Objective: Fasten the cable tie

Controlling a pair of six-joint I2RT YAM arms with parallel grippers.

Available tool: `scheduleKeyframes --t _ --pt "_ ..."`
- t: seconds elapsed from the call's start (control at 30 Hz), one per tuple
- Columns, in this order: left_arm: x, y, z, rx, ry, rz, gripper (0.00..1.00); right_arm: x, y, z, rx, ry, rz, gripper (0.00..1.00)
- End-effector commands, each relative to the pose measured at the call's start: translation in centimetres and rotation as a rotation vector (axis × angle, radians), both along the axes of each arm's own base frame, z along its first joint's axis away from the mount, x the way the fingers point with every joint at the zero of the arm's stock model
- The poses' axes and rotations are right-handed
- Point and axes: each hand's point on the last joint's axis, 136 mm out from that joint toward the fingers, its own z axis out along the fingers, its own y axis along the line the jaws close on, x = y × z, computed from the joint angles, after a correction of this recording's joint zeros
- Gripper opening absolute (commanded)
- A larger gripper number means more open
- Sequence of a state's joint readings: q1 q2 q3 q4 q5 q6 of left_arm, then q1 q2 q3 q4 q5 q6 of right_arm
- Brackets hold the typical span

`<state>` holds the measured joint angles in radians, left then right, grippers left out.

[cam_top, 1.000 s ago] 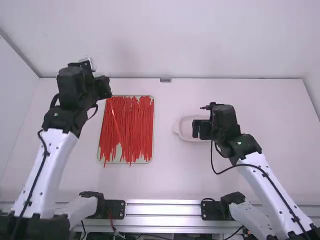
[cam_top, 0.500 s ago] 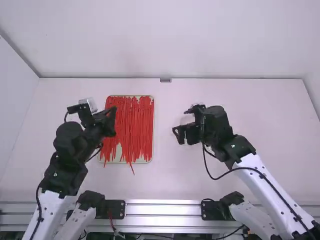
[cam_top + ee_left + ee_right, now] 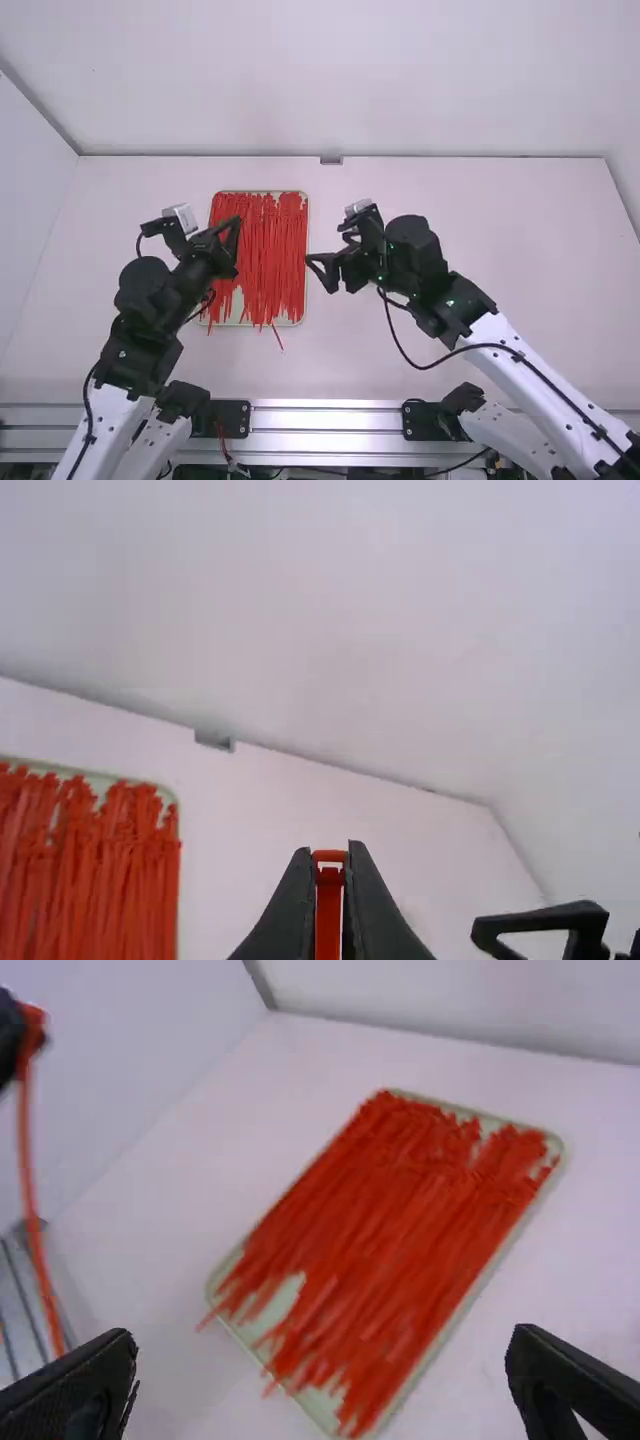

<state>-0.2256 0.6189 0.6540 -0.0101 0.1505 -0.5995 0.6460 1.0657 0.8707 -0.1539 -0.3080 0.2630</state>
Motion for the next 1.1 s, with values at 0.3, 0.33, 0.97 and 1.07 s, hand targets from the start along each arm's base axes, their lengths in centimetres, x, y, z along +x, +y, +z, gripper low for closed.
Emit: scheduleKeyframes --t 0.3,0.33,0.97,1.07 --pt "2.9 -3.1 2.0 -0.113 -0.077 -0.135 0.02 -1.1 3.4 4.8 0.146 -0.092 0.042 0.97" --pt "3.1 -3.4 2.2 -0.116 -0.087 -0.153 0.01 -1.1 3.5 4.8 0.149 -0.091 0.03 0.97" --pt "3.7 -7.2 4.2 -0.247 -0.152 -0.336 0.02 -0.8 3.8 1.2 0.22 -0.098 -0.049 0.93" --pt "3.5 -7.6 4.3 -0.249 -0.158 -0.35 0.02 -1.0 3.9 0.8 0.219 -0.096 -0.045 0.91"
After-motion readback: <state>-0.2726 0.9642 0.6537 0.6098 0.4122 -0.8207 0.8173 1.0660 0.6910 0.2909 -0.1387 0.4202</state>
